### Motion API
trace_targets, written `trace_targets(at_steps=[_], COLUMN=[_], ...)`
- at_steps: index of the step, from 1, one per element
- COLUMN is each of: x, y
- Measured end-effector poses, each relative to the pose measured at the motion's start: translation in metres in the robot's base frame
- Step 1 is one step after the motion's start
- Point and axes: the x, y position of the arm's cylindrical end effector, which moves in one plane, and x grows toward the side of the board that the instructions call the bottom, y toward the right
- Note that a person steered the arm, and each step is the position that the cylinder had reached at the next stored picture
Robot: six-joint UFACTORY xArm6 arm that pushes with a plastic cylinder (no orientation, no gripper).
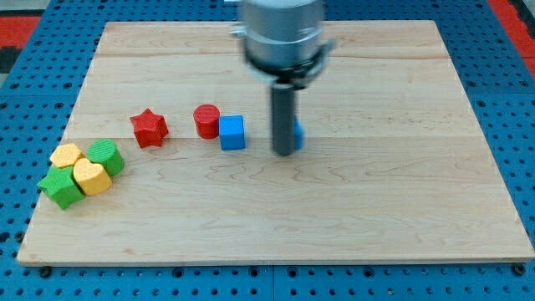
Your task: Put the blue triangle at the top center of the board
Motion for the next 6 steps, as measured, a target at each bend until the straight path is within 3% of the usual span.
trace_targets(at_steps=[1,2,3,4,6], x=[-0.043,-0.054,0.006,-0.009,-0.117], y=[0.05,0.053,0.087,0.021,0.0])
